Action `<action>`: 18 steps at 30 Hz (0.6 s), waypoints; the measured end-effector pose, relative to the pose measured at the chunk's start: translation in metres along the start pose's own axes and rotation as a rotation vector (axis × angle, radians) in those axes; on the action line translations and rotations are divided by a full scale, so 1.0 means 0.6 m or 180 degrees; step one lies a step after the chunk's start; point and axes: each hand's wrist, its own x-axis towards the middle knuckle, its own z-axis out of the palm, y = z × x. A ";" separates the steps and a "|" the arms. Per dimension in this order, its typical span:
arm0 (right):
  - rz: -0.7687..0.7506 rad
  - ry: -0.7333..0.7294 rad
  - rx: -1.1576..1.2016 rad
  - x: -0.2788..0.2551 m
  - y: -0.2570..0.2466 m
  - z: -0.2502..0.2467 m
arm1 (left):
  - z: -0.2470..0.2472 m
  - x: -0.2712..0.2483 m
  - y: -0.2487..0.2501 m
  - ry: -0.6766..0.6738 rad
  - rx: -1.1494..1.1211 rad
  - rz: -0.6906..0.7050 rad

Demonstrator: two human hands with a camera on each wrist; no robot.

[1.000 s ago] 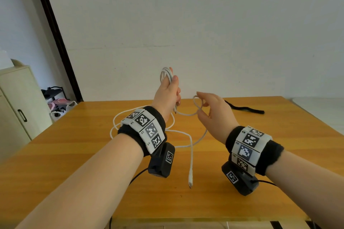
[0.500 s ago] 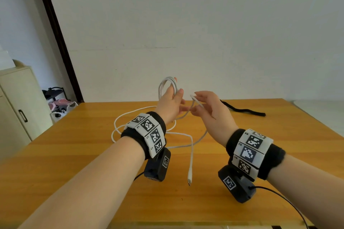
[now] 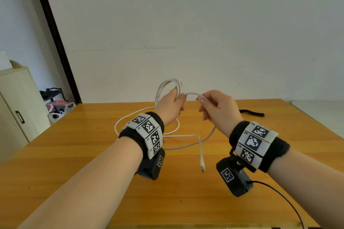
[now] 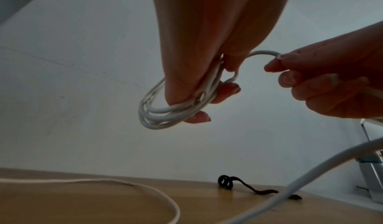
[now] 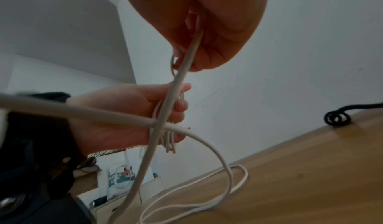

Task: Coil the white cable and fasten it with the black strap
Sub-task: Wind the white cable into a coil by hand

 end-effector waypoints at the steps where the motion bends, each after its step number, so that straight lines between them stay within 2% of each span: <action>1: 0.0060 0.0015 0.0013 0.003 0.003 -0.003 | -0.002 0.000 0.002 -0.0012 0.0015 -0.0005; 7: 0.0321 -0.0008 0.0088 0.016 0.016 -0.020 | -0.014 0.000 0.007 -0.0003 -0.0118 0.0015; 15: 0.1083 -0.0786 0.0541 0.018 0.024 -0.041 | -0.019 0.000 0.007 -0.0012 -0.0412 -0.0236; 18: 0.1106 -0.0880 0.0426 0.016 0.028 -0.046 | -0.017 0.003 0.002 -0.0021 -0.0390 -0.0234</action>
